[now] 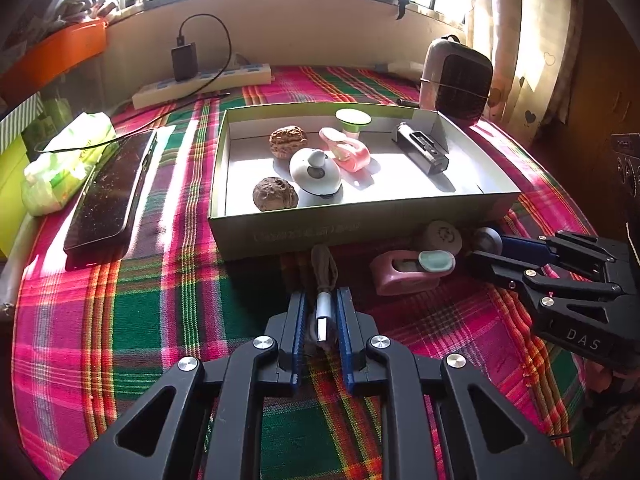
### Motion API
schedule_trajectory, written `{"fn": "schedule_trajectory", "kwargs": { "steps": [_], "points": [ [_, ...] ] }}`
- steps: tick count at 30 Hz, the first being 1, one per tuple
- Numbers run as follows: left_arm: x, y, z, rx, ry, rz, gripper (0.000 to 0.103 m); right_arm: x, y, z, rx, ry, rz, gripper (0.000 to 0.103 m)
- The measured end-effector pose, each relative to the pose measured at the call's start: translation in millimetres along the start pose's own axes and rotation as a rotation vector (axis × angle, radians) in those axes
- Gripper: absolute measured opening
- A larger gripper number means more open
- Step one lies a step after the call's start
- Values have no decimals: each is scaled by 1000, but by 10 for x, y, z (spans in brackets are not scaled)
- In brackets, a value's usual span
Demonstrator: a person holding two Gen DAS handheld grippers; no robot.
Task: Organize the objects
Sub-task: 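Close the left tool on the white USB cable plug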
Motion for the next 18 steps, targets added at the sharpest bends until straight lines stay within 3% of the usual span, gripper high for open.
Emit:
{"fn": "schedule_trajectory", "kwargs": {
  "steps": [18],
  "points": [
    [2, -1, 82, 12, -30, 3, 10, 1, 4, 17, 1, -4, -1, 33]
  ]
}}
Point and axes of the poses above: each gripper's, at about its wrist camera, not at the fingertips, and z roughly against the way its jaws point, y to its left, x to its top, the point moved 1 cm from there along -z, roughly the way its jaws point, and after that the axes turned 6 degrees about x, right-handed, at the moved point
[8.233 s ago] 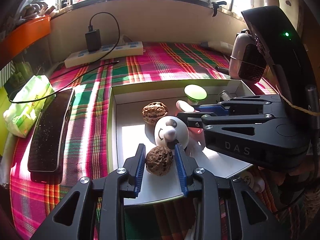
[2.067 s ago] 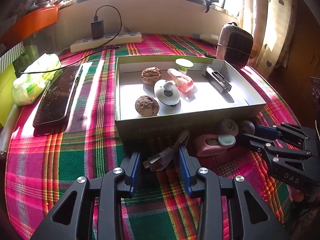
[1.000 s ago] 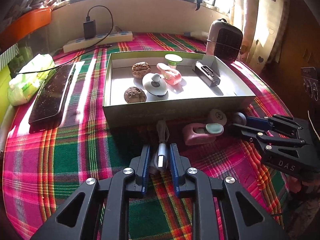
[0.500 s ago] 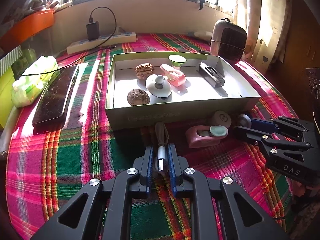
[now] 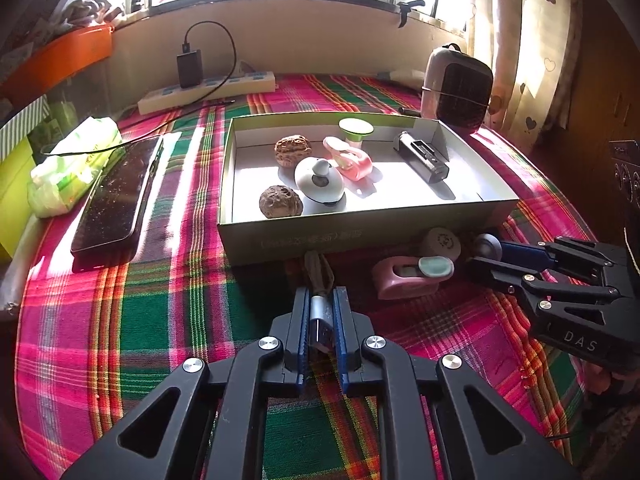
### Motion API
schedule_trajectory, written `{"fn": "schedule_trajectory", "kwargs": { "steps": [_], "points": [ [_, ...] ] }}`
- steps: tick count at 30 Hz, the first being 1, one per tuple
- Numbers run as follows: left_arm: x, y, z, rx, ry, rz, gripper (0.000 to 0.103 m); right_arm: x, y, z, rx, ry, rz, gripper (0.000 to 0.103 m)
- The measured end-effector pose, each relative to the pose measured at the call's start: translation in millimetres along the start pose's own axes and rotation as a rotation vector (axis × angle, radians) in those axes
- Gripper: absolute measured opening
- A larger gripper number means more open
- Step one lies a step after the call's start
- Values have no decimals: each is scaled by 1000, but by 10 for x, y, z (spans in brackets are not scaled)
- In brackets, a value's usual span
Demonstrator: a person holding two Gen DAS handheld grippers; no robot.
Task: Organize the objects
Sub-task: 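Grasp the white egg-shaped item with the right tool while the left tool holds the cable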
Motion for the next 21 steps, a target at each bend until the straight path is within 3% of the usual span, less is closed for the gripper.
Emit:
{"fn": "schedule_trajectory", "kwargs": {
  "steps": [21],
  "points": [
    [79, -7, 231, -15, -61, 2, 10, 18, 33, 149, 13, -32, 4, 33]
  ]
}}
Point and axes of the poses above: each gripper's, at about its wrist camera, not at the fingertips, and z roughly against the way its jaws point, y to its left, x to its top, the point moved 1 cm from there along -z, roughly the way its jaws point, and after that the axes turned 6 degrees about x, right-handed, at the moved point
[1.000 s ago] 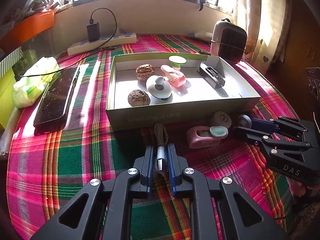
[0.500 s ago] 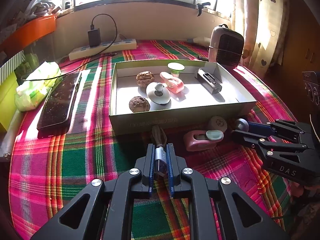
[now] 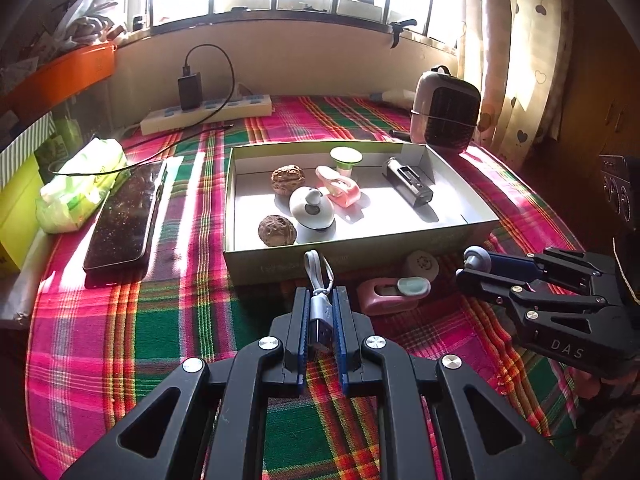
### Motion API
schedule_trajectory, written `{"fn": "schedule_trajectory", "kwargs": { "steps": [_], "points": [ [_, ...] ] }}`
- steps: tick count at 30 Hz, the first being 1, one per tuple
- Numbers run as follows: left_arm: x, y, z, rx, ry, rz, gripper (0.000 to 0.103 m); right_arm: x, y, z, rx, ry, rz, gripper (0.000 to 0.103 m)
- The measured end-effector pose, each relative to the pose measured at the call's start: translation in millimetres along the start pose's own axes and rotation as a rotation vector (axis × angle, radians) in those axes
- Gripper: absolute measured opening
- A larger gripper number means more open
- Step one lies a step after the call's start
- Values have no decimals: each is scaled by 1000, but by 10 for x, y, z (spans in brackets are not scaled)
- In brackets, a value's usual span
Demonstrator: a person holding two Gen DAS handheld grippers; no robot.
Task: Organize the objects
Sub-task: 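Grasp the white egg-shaped item with the right tool while the left tool holds the cable, then carry the USB cable and egg-shaped item over the white box with both tools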
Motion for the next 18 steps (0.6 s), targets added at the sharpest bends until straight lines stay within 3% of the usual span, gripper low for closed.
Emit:
{"fn": "schedule_trajectory", "kwargs": {
  "steps": [18],
  "points": [
    [164, -49, 33, -4, -27, -9, 10, 200, 9, 93, 13, -39, 12, 33]
  ]
}}
Point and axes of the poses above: each gripper's, at about its wrist camera, not at the fingertips, and z roughly against the way its jaws point, y to its left, x to its top, the point moved 1 cm from there along -z, roughly the way its jaws point, and after that the axes turned 6 degrees about x, right-handed, at the moved point
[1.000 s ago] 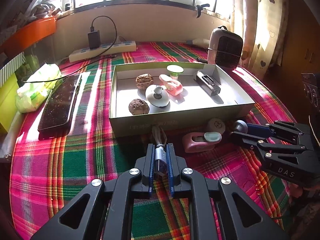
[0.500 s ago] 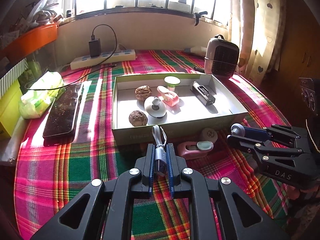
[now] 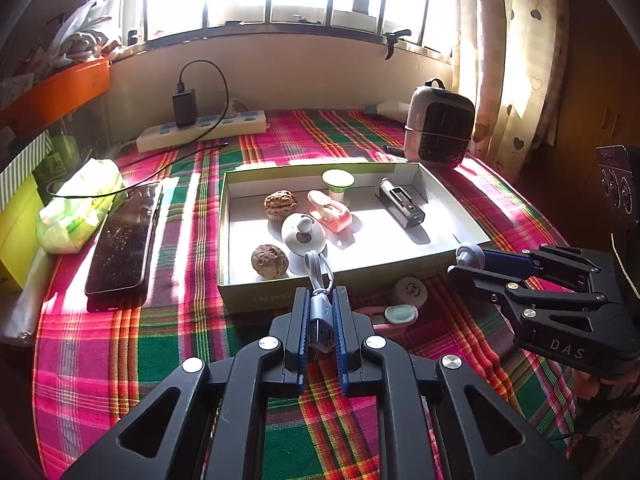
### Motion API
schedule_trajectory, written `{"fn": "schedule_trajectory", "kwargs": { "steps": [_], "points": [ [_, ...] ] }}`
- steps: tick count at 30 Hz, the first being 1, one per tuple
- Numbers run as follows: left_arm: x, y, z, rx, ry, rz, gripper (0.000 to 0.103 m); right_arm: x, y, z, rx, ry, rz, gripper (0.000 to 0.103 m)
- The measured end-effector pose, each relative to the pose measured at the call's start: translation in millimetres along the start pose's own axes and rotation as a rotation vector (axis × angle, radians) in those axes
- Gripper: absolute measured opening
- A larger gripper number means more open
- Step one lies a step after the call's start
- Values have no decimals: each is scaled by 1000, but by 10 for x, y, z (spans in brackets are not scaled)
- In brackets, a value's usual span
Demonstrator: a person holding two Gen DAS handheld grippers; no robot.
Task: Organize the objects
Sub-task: 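Carry the USB cable and egg-shaped item over the white box with both tools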
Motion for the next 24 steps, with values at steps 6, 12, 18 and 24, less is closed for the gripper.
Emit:
{"fn": "schedule_trajectory", "kwargs": {
  "steps": [6, 12, 18, 24],
  "points": [
    [66, -2, -64, 1, 2, 3, 10, 132, -38, -37, 2, -9, 2, 33],
    [117, 18, -162, -2, 8, 15, 10, 259, -95, -146, 4, -4, 5, 33],
    [172, 39, -285, 1, 16, 15, 10, 396, -161, -294, 0, 5, 7, 33],
    [259, 67, -368, 7, 12, 15, 10, 522, -240, -442, -4, 18, 0, 33]
  ]
}}
Point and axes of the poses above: each gripper's, at about its wrist camera, not at the fingertips, and z roughly against the way its jaws point, y to its left, x to its top, the point moved 1 cm from there along -z, roughly the way its jaws point, and after that the axes turned 6 degrees about x, right-handed, at the moved point
